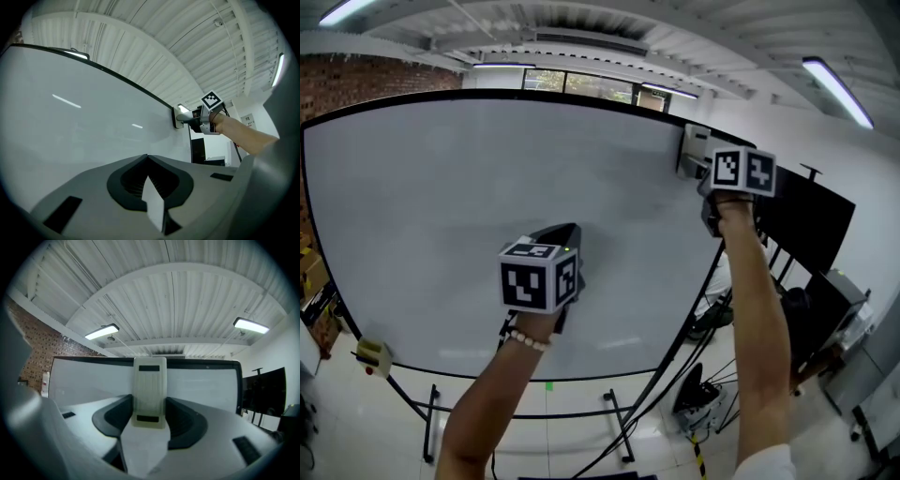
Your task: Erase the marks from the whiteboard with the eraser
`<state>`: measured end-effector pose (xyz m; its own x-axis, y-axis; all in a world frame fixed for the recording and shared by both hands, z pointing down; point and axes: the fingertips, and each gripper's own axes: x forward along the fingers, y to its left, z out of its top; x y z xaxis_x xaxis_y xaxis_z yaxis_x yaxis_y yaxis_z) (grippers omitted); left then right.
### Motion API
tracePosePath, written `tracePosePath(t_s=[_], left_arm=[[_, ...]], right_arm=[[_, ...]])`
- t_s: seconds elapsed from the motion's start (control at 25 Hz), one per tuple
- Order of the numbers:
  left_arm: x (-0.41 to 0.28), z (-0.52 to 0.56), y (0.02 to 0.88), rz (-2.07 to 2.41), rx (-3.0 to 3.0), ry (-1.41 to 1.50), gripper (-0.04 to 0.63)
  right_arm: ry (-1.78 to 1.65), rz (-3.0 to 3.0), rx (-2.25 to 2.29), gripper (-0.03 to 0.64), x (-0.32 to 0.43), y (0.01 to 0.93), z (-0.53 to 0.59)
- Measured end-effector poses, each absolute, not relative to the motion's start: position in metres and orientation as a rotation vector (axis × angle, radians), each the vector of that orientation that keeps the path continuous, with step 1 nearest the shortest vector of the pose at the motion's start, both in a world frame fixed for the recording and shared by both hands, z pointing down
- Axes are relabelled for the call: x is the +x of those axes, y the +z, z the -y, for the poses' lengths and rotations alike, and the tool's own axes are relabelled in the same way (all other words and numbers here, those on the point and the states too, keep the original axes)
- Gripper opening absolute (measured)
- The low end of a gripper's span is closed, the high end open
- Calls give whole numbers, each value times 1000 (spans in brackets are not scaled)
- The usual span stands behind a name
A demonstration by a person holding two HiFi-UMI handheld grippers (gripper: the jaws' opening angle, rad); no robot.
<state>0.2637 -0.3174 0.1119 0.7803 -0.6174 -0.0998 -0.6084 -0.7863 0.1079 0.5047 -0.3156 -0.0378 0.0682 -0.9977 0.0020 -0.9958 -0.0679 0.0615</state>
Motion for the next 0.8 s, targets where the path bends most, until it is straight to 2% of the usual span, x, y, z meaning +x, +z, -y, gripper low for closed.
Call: tracePosePath(t_s=[0.44,0.8], left_arm=[[134,316,143,1047,2807,-155,-9],[95,324,160,1094,2758,-155,-9]], right_arm=[[-29,2121,2268,245,379,-37,347],[-34,2169,2231,247,333,-33,358]])
